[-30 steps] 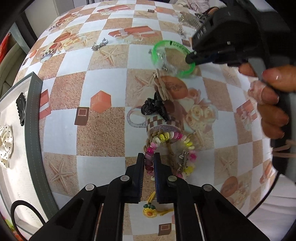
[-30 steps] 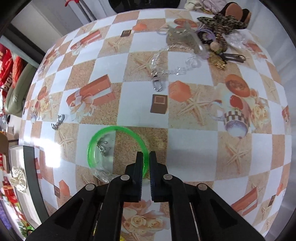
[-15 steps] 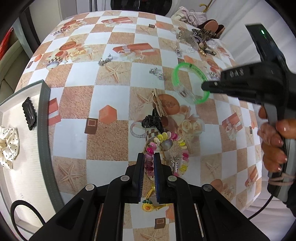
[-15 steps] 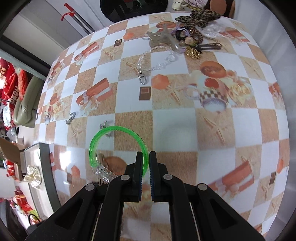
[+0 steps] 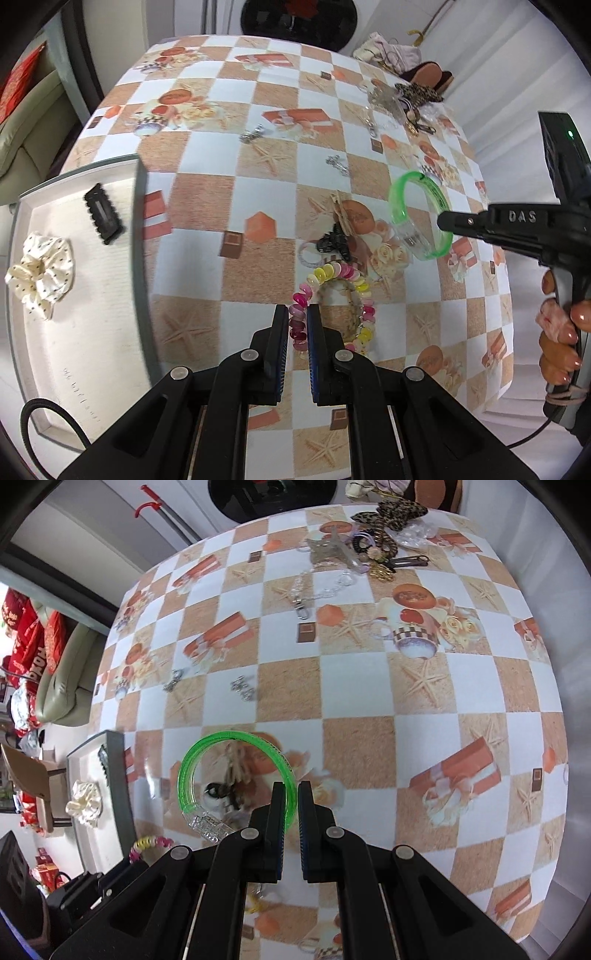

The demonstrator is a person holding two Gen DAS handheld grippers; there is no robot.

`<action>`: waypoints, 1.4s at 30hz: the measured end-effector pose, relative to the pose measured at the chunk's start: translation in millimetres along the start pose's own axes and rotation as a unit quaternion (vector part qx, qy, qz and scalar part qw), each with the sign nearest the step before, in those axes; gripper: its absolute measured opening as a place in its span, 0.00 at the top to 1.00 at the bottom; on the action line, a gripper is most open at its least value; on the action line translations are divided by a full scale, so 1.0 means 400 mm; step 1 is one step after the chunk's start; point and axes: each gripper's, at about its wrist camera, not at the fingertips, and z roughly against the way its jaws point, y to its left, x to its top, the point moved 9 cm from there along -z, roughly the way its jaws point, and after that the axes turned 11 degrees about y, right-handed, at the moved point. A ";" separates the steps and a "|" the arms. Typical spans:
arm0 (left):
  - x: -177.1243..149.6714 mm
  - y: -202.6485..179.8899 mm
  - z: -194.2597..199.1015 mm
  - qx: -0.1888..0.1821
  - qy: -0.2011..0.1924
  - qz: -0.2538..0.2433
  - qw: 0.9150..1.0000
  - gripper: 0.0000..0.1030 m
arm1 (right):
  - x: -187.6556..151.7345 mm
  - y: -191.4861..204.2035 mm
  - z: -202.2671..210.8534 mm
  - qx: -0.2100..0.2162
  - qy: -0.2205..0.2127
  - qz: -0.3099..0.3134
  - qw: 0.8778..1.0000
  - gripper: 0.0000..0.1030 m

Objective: Organize jewelry
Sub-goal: 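Carry the beaded bracelet into the tray with the left tool while the right tool carries the green bangle there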

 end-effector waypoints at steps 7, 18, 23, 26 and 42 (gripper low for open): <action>-0.020 0.075 0.049 -0.006 -0.018 0.024 1.000 0.86 | -0.037 0.098 0.011 0.007 0.006 0.025 1.000 0.93; -0.076 0.243 0.117 0.002 -0.044 0.080 0.996 0.86 | -0.080 0.354 0.008 0.028 0.022 0.105 0.994 0.93; -0.109 0.342 0.137 0.010 -0.053 0.117 0.992 0.86 | -0.093 0.486 -0.014 0.038 0.029 0.145 0.988 0.93; -0.127 0.399 0.146 0.015 -0.058 0.137 0.989 0.86 | -0.097 0.557 -0.031 0.045 0.036 0.161 0.985 0.93; -0.182 0.616 0.080 0.030 -0.052 0.216 0.974 0.86 | -0.009 0.802 -0.222 -0.016 0.055 0.213 0.975 0.93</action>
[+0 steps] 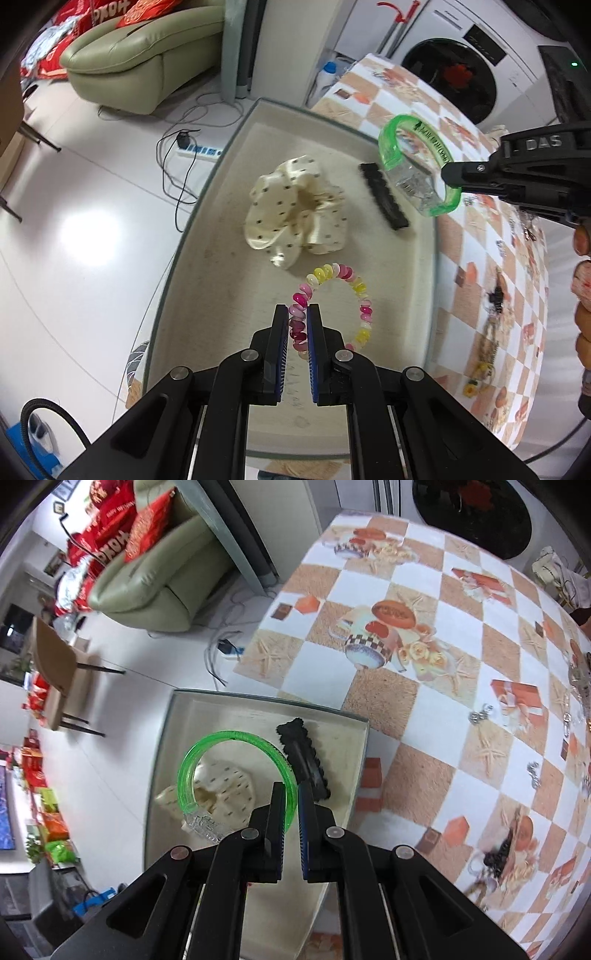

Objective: Organize jewelry
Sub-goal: 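Carry the beaded bracelet into the tray with the left tool while the right tool carries the green bangle there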

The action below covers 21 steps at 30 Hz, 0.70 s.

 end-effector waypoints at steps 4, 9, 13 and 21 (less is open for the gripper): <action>0.014 0.022 -0.029 0.009 0.000 0.011 1.000 0.86 | 0.036 0.004 -0.065 0.001 0.008 -0.005 1.000 0.93; 0.026 0.031 -0.062 0.025 0.003 0.010 1.000 0.86 | 0.079 0.021 -0.118 0.000 0.004 -0.011 1.000 0.93; 0.026 0.035 -0.082 0.041 0.007 0.009 0.999 0.86 | 0.094 0.027 -0.154 -0.003 0.010 -0.011 1.000 0.93; 0.021 0.032 -0.088 0.076 0.009 0.000 0.997 0.85 | 0.092 0.027 -0.172 -0.019 0.013 0.004 1.000 0.93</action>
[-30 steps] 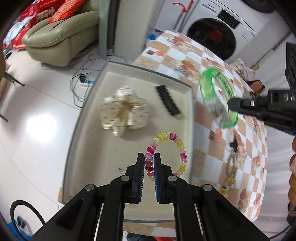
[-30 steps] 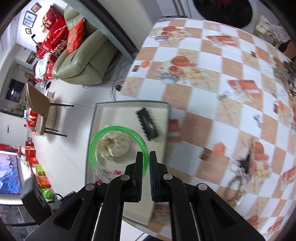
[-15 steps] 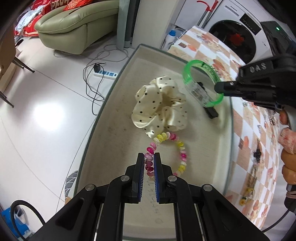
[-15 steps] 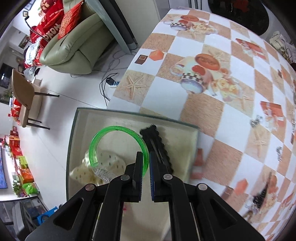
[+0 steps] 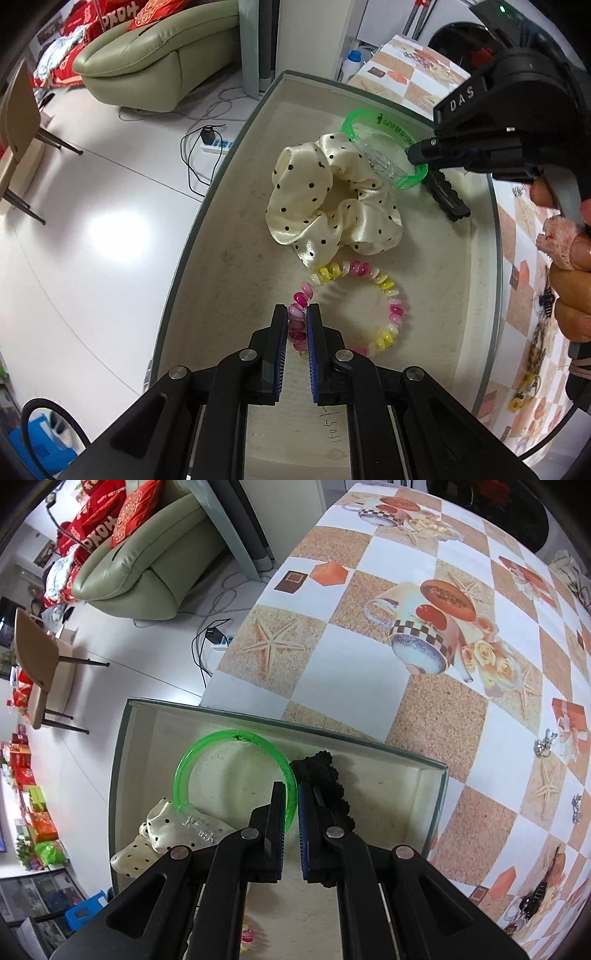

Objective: Organize jewelry
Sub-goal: 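Carry the beaded bracelet into the tray with the left tool while the right tool carries the green bangle there, then open both tools and move them back over the table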

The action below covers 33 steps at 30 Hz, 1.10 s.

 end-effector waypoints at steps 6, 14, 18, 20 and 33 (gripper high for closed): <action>-0.004 0.002 0.005 0.018 0.006 0.002 1.000 0.85 | -0.007 0.008 0.002 0.016 0.005 0.006 1.000 0.73; -0.001 -0.034 0.020 0.032 0.006 -0.003 0.999 0.44 | -0.032 0.013 0.048 0.051 -0.006 0.009 0.999 0.49; -0.001 -0.052 0.058 0.042 -0.017 -0.008 0.999 0.01 | -0.058 -0.003 0.087 0.068 -0.013 0.002 0.998 0.44; -0.002 -0.066 0.063 0.044 -0.013 -0.013 0.999 0.01 | -0.073 -0.016 0.106 0.076 -0.017 -0.002 0.997 0.40; -0.005 -0.174 0.133 0.048 -0.032 -0.070 0.996 0.00 | -0.199 -0.213 0.248 0.104 -0.058 -0.063 0.991 0.20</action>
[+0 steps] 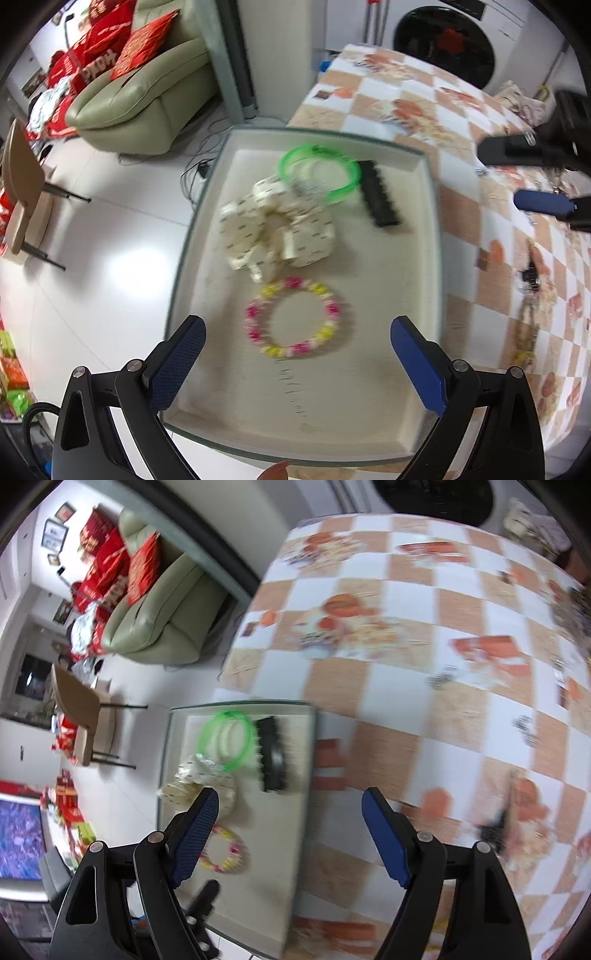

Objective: Organize jewelry
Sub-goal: 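Open both tools and move them back over the table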

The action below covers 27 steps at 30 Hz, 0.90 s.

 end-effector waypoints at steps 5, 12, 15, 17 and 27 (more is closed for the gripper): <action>0.009 -0.080 0.045 -0.012 -0.010 -0.034 0.999 0.00 | -0.041 -0.149 0.084 -0.020 -0.008 -0.038 0.999 0.20; -0.015 -0.236 0.080 -0.030 -0.009 -0.085 0.996 0.00 | -0.105 -0.364 0.168 -0.050 -0.016 -0.104 0.993 0.20; -0.030 -0.298 0.073 -0.040 0.001 -0.100 0.994 0.00 | -0.130 -0.429 0.190 -0.057 -0.017 -0.120 0.991 0.20; -0.039 -0.335 0.060 -0.045 0.011 -0.107 0.993 0.00 | -0.137 -0.457 0.193 -0.059 -0.016 -0.125 0.990 0.20; -0.079 -0.459 -0.003 -0.062 0.045 -0.139 0.987 0.00 | -0.137 -0.542 0.181 -0.075 -0.003 -0.117 0.990 0.20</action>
